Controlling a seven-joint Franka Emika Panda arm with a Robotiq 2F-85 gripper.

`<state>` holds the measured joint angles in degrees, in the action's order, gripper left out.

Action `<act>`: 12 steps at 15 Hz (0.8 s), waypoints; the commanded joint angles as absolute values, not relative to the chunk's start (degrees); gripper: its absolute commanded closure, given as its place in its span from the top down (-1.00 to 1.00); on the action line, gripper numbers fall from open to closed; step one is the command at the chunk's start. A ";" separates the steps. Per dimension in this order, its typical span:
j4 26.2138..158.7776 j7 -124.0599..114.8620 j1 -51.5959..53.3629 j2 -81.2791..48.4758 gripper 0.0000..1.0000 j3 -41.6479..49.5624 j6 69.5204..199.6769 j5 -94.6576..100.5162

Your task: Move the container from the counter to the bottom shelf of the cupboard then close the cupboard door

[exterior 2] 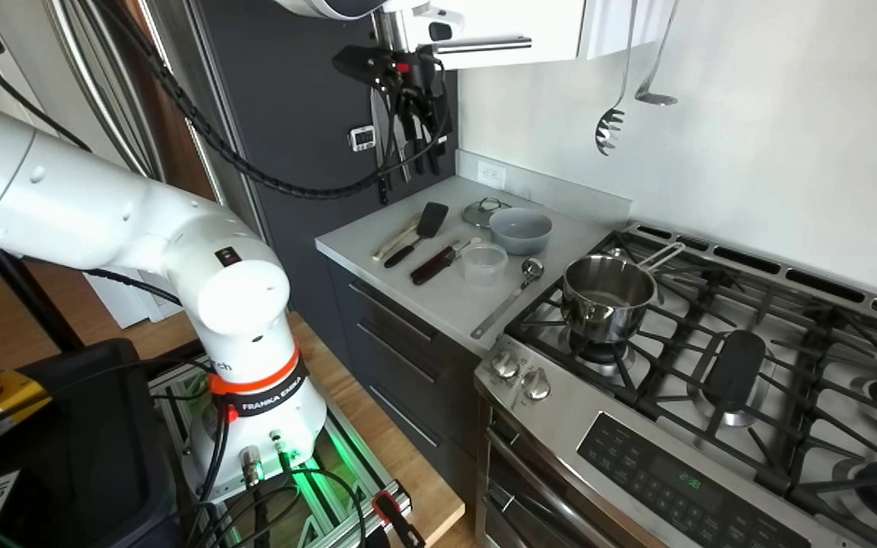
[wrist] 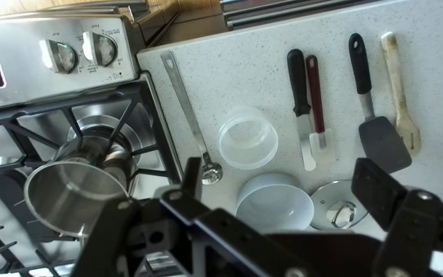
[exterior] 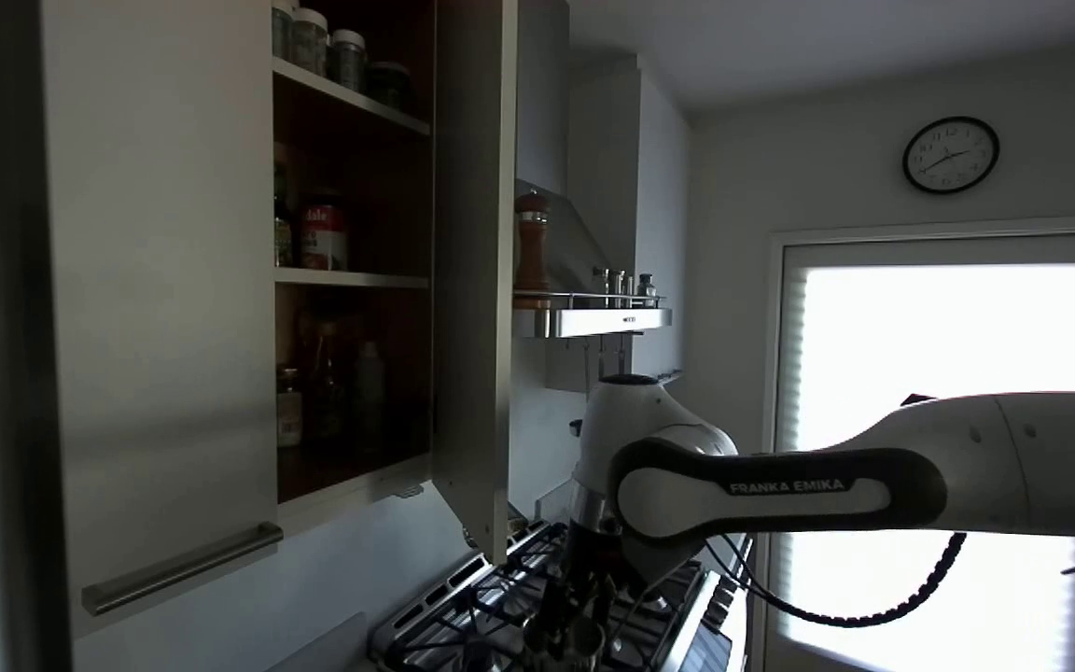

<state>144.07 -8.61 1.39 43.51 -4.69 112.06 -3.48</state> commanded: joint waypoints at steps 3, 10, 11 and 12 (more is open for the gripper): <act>146.99 -8.67 2.96 56.29 1.00 -6.16 111.95 -4.03; 145.01 -12.64 3.45 60.74 1.00 -10.80 117.99 -5.80; 144.70 -13.48 3.31 60.63 1.00 -11.69 120.11 -5.94; 144.47 -14.56 2.87 60.51 1.00 -12.71 122.20 -5.67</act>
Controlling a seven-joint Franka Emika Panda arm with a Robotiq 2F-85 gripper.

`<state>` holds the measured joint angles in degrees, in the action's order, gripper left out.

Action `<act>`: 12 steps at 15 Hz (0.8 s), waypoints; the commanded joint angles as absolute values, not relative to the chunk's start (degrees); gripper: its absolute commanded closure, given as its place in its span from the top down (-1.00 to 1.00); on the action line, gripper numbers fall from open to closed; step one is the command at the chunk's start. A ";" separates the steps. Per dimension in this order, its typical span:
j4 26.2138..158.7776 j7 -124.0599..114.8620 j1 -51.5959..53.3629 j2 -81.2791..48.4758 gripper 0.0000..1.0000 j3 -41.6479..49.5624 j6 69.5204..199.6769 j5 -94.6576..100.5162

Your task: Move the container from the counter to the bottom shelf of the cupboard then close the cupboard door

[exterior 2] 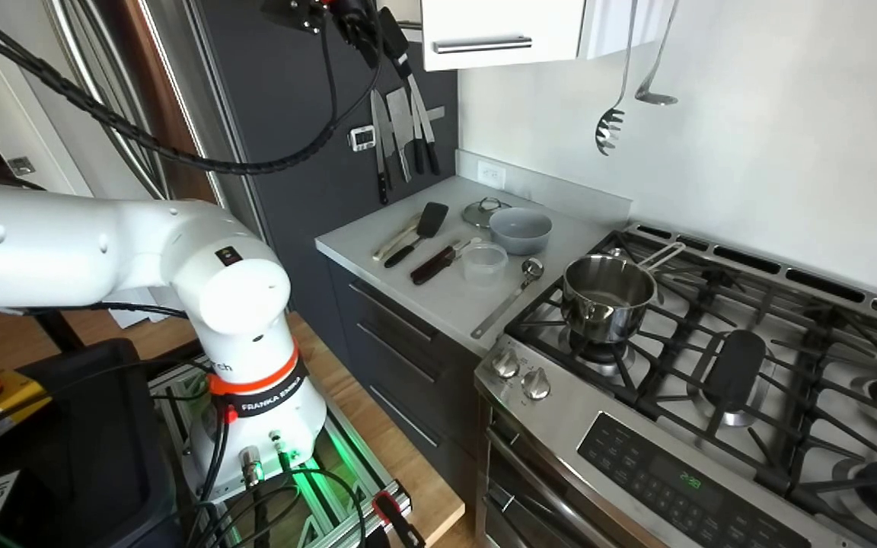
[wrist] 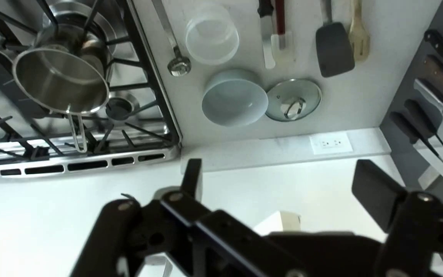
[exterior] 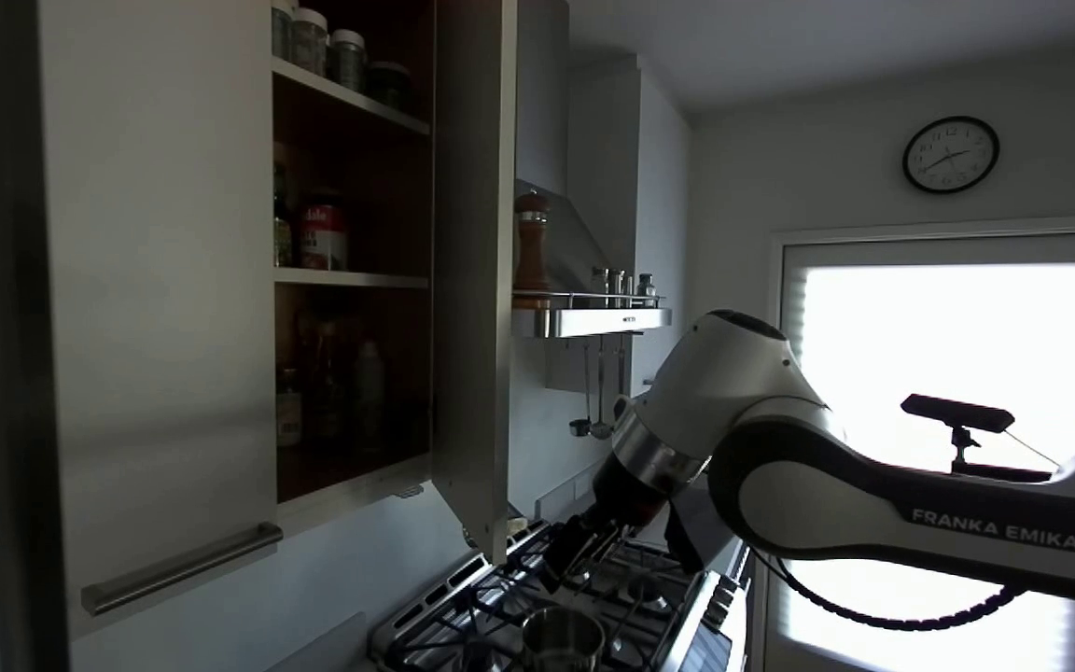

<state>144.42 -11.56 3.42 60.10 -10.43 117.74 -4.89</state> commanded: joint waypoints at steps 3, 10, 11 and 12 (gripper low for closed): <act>143.97 -18.13 1.28 59.71 1.00 -15.65 129.23 -4.68; 143.83 -19.24 -0.06 59.07 1.00 -17.52 135.84 -3.58; 143.80 -19.27 -0.23 58.96 1.00 -17.58 135.89 -3.51; 143.79 -19.27 -0.31 58.93 1.00 -17.58 135.90 -3.47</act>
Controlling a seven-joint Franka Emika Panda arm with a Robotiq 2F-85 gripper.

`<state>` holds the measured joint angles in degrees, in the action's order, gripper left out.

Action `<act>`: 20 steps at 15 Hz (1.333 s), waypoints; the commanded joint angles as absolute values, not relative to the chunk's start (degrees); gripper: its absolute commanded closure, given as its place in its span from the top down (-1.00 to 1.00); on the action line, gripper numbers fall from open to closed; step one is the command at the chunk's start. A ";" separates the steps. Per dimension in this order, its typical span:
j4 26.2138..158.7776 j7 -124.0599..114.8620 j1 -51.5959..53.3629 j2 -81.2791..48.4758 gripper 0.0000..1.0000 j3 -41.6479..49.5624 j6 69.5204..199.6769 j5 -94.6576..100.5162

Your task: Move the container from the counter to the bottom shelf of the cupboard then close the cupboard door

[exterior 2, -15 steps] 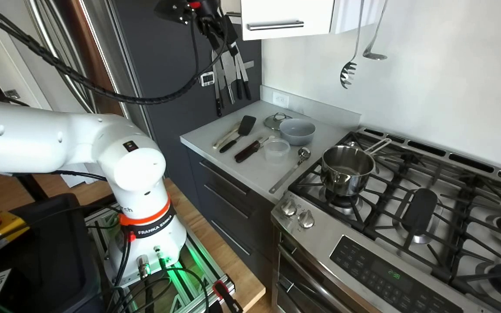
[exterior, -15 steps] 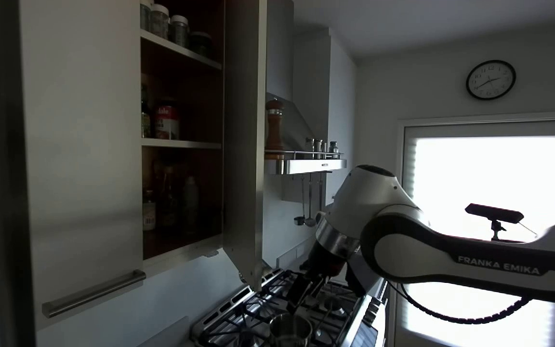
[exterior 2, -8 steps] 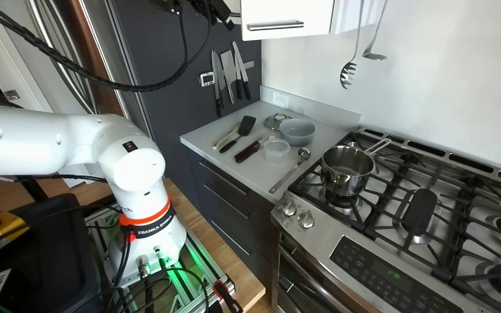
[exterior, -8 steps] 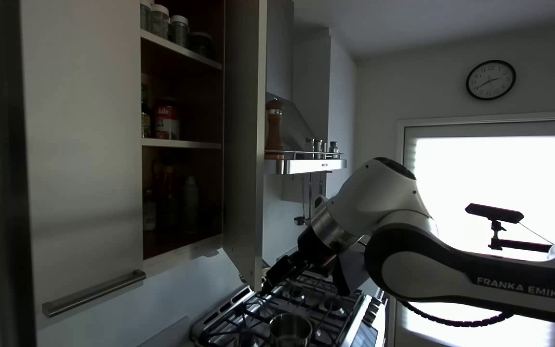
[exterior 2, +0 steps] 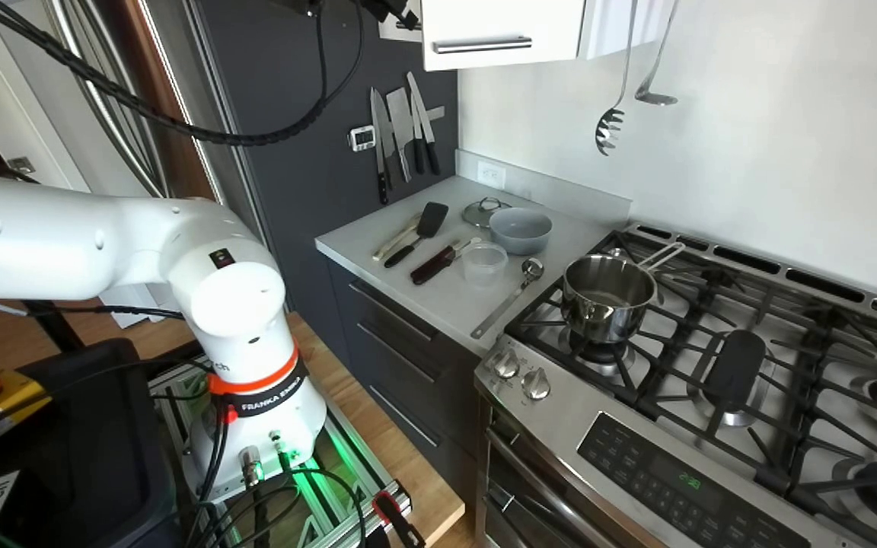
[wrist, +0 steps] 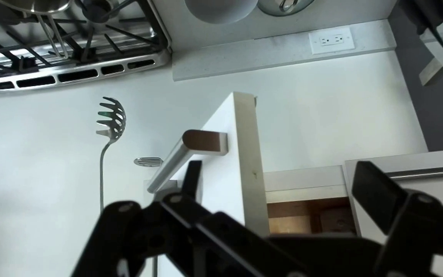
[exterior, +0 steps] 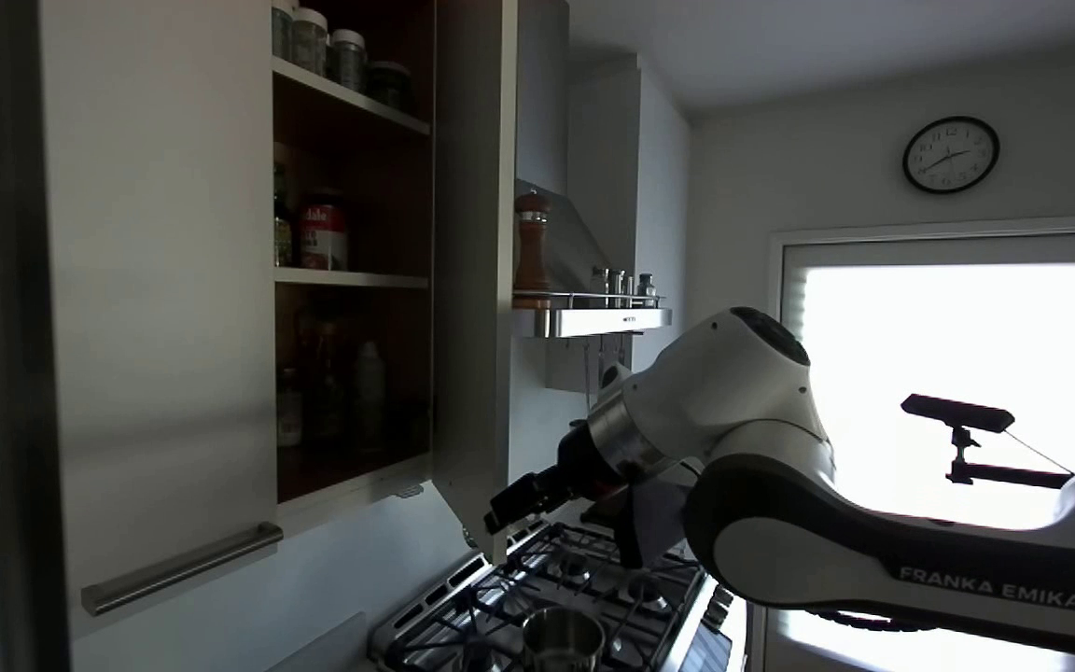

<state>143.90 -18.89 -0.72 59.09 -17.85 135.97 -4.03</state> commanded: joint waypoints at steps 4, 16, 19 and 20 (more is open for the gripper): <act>144.24 -18.82 -2.66 58.32 1.00 -17.93 144.38 -1.23; 145.85 -18.53 -11.75 55.12 1.00 -19.27 160.94 3.50; 146.34 -18.57 -15.60 56.77 1.00 -19.93 159.08 5.29; 146.60 -18.80 -17.01 57.52 1.00 -20.14 158.37 5.98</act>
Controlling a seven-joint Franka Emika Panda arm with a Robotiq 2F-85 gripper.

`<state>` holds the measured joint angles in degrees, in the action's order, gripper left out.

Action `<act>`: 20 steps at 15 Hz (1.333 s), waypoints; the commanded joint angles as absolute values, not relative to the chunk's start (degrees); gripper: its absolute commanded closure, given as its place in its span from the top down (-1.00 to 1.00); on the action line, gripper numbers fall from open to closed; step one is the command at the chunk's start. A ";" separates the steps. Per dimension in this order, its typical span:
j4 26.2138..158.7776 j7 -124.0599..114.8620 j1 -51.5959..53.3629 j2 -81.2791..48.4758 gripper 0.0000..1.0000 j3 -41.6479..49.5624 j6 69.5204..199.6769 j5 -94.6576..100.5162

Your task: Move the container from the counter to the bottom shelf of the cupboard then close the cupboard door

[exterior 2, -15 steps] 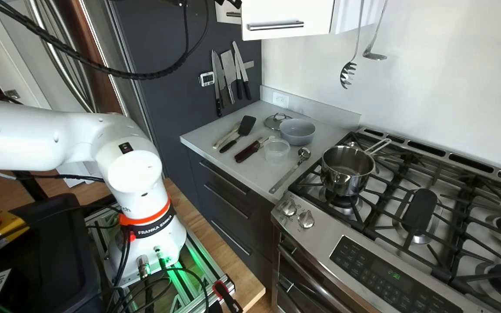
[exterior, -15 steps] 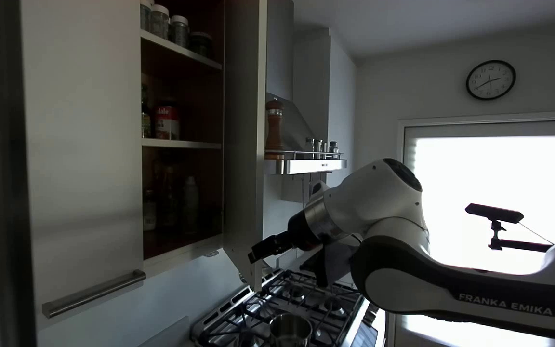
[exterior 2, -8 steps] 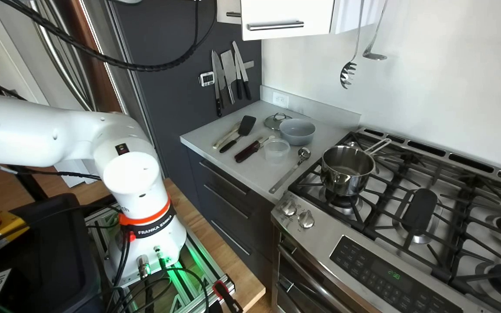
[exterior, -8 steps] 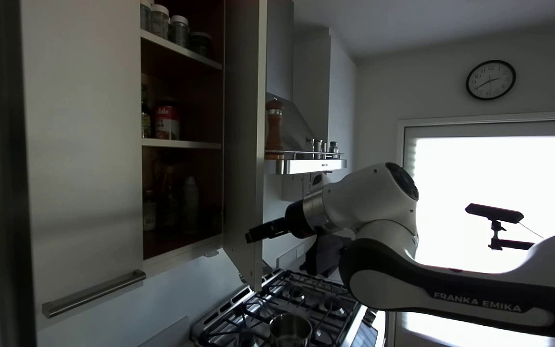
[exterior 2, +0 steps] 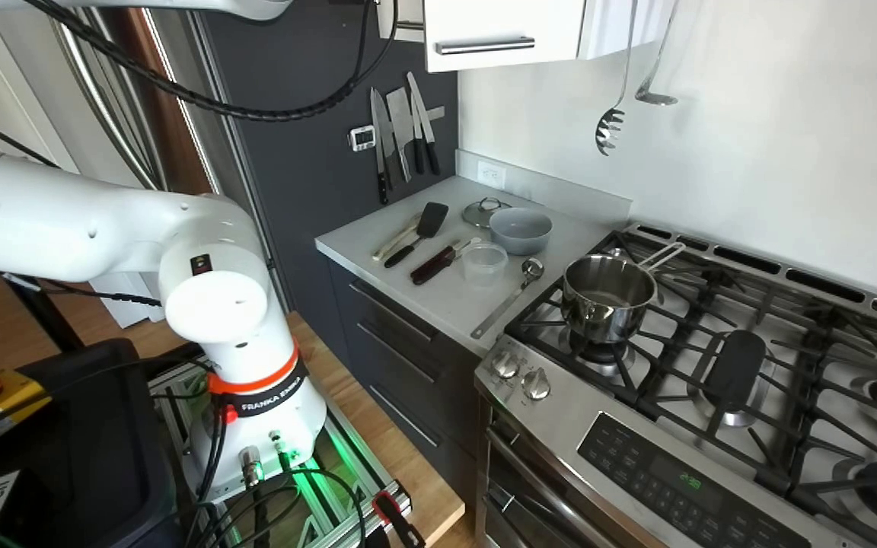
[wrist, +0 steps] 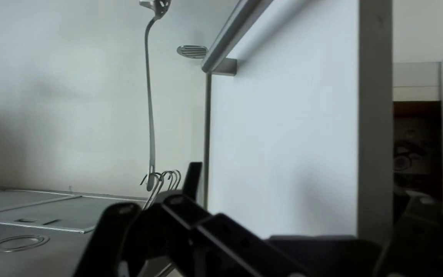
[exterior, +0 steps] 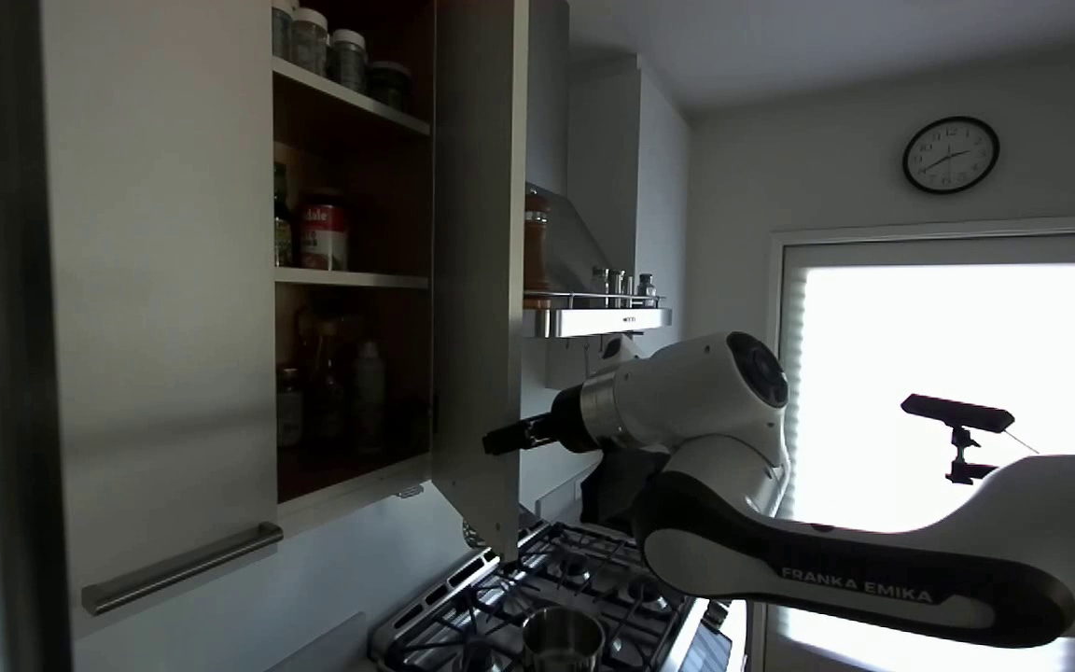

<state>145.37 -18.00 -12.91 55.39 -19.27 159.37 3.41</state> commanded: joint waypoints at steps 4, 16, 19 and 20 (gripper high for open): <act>147.55 -19.52 -21.00 59.96 1.00 -20.18 155.91 7.32; 148.06 -19.41 -21.26 63.46 1.00 -17.32 142.09 7.06; 147.28 -18.31 -18.36 63.46 1.00 -15.05 132.32 6.66; 147.03 -18.09 -17.25 63.45 1.00 -14.36 129.48 6.39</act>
